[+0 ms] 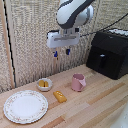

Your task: Kindly move the gripper close to the hot dog bowl. Grip the bowl lightly with the gripper, taking care not to crush the hot dogs. Elevate the bowl a little, ensuring it remains flat to stop hot dogs from tumbling. Transport the gripper and bowl to the white plate, then lower it down cautiously. Relinquish the gripper, letting the bowl rest on the plate.

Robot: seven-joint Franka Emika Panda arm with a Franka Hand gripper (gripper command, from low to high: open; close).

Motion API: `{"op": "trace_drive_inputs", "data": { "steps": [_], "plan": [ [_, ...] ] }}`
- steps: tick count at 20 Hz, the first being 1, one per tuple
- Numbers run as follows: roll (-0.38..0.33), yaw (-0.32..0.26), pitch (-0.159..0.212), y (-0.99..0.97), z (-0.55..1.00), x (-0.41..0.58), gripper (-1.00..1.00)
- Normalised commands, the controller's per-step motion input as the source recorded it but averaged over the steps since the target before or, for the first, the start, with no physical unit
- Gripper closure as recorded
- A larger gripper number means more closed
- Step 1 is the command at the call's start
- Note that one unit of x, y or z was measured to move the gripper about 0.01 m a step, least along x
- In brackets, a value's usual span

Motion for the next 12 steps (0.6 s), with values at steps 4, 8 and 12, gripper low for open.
{"op": "trace_drive_inputs", "data": {
  "steps": [4, 8, 12],
  "plan": [
    [-0.026, -0.073, 0.043, 0.3, -0.26, 0.497, -1.0],
    [-0.083, -0.05, 0.044, 0.28, -0.28, 0.251, -1.0],
    [-0.082, -0.038, 0.057, 0.19, -0.29, 0.156, -1.0]
  ]
}}
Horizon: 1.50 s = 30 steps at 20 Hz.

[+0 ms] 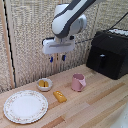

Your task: Kindly move the gripper close to the hot dog bowl. Grip the bowl lightly with the gripper, taking care not to crush the hot dogs. Elevate the bowl a little, ensuring it remains flat to stop hot dogs from tumbling. Transport the gripper and bowl to the white plate, then lower it down cautiously. Relinquish the gripper, letting the bowl rest on the plate.

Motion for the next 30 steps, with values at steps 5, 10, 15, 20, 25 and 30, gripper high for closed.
{"op": "trace_drive_inputs", "data": {
  "steps": [5, 10, 15, 20, 25, 30],
  "plan": [
    [-0.077, -0.031, 0.085, 0.12, -0.34, 0.107, -1.0],
    [-0.065, -0.006, 0.039, 0.09, -0.38, 0.206, -1.0],
    [-0.079, 0.0, 0.034, 0.11, -0.36, 0.212, -1.0],
    [-0.09, 0.0, 0.028, 0.13, -0.35, 0.203, -1.0],
    [-0.089, 0.0, 0.036, 0.11, -0.34, 0.169, -1.0],
    [-0.081, 0.01, 0.052, 0.08, -0.32, 0.199, 1.0]
  ]
}}
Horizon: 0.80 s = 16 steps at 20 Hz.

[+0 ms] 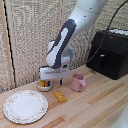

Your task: Kindly move the gripper close to the hot dog bowl. Grip the bowl lightly with the gripper, taking care not to crush the hot dogs. Elevate the bowl a little, ensuring it remains flat to stop hot dogs from tumbling. Transport the gripper and bowl to the white plate, then lower it down cautiously. Relinquish the gripper, letting the bowl rest on the plate.

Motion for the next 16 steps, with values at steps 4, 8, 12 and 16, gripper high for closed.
{"op": "trace_drive_inputs", "data": {
  "steps": [4, 8, 12, 16],
  "plan": [
    [-0.039, 0.005, 0.036, 0.07, -0.18, 0.073, 1.0],
    [-0.015, 0.0, 0.005, 0.03, -0.05, 0.0, 1.0],
    [0.0, 0.0, -0.054, 0.0, 0.01, -0.001, 1.0],
    [0.0, 0.0, -0.072, 0.0, 0.15, 0.0, 1.0]
  ]
}}
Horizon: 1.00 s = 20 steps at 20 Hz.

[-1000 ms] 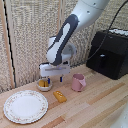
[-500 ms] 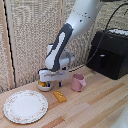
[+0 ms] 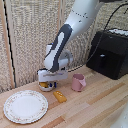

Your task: Kindly move the gripper close to the hot dog bowl. Grip the bowl lightly with the gripper, taking care not to crush the hot dogs. Elevate the bowl a little, ensuring it remains flat to stop hot dogs from tumbling. Transport the gripper and bowl to the white plate, then lower it down cautiously. Relinquish the gripper, letting the bowl rest on the plate.

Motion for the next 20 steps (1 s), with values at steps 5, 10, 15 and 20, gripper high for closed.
{"op": "trace_drive_inputs", "data": {
  "steps": [5, 10, 15, 20],
  "plan": [
    [0.066, 0.006, -0.046, -0.01, 0.51, -0.025, 1.0],
    [0.135, 0.074, 0.0, 0.0, 0.8, 0.0, 1.0],
    [0.106, 0.126, 0.017, 0.24, 0.73, -0.017, 1.0],
    [0.058, 0.107, 0.007, 0.53, 0.47, -0.052, 1.0]
  ]
}}
